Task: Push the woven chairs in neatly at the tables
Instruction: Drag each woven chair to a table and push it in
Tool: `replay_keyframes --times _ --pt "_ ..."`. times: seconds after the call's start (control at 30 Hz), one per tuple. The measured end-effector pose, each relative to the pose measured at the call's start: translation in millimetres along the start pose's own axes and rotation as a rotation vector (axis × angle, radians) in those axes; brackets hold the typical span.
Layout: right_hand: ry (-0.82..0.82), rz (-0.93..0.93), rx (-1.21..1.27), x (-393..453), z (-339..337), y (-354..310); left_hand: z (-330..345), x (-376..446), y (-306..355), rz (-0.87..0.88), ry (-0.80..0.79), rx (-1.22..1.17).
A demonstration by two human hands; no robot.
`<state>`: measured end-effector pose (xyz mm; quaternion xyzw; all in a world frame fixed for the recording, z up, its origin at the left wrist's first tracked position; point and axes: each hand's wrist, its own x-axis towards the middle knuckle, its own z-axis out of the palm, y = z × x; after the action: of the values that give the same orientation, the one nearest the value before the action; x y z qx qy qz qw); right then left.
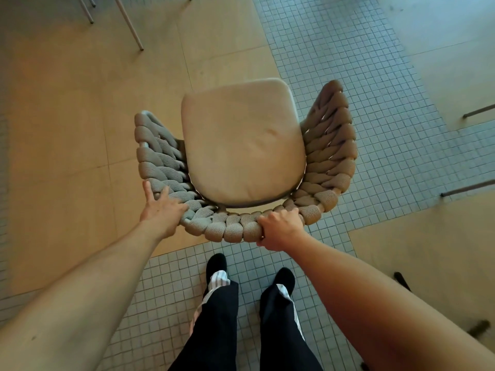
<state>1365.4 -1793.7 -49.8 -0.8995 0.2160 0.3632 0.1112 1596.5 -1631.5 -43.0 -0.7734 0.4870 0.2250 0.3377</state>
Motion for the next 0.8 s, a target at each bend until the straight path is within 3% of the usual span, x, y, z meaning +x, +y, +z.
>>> replay_keyframes --times 0.2,0.47,0.8 --pt "-0.062 -0.186 -0.140 -1.7 -10.7 54.6 -5.2 -14.5 54.8 0.043 -0.025 -0.150" --pt "-0.140 -0.140 -0.466 -0.2 -42.5 141.5 -29.8 -24.8 145.7 -0.014 0.003 -0.398" --pt "-0.099 -0.140 -0.567 -1.6 -48.0 166.4 -16.4 -9.0 149.8 0.030 0.176 -0.418"
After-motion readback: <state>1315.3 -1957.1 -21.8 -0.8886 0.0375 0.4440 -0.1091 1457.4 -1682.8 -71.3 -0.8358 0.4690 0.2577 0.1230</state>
